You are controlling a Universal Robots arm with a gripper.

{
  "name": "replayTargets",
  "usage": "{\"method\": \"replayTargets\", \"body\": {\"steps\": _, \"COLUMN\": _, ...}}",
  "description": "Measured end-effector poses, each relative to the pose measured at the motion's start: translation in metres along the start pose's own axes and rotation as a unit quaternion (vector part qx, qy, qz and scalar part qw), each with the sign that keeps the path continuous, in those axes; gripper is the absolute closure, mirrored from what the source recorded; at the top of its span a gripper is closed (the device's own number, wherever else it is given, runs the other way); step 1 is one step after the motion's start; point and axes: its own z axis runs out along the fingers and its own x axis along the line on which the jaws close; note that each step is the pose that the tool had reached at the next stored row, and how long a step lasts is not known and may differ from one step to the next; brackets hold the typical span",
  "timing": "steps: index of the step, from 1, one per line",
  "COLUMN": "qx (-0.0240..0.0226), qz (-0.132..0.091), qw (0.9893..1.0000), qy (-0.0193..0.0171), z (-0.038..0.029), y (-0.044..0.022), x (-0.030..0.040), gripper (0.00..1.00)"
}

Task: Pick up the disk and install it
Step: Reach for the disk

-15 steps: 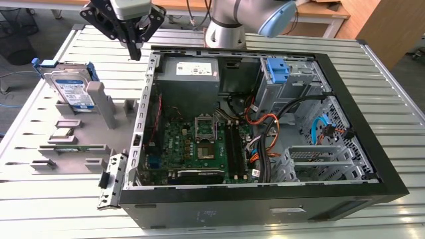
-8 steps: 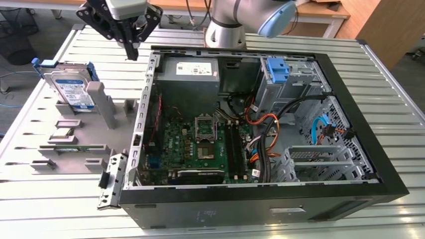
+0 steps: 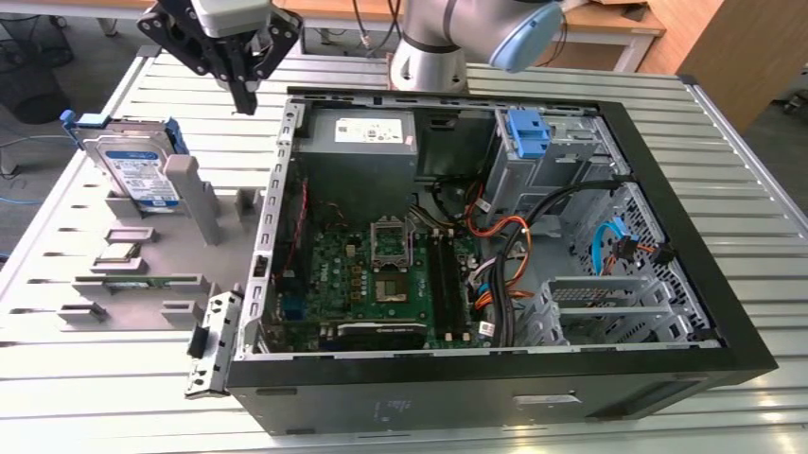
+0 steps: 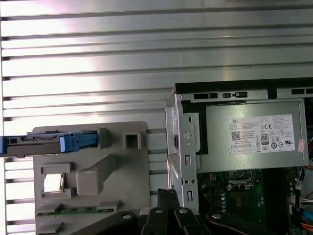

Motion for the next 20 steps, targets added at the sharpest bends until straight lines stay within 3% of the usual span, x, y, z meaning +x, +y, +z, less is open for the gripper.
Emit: {"method": "replayTargets", "body": {"steps": 20, "qx": 0.0000, "qz": 0.000, "qw": 1.0000, "qy": 0.0000, "z": -0.0003, "y": -0.0007, "x": 0.0096, "gripper": 0.89}}
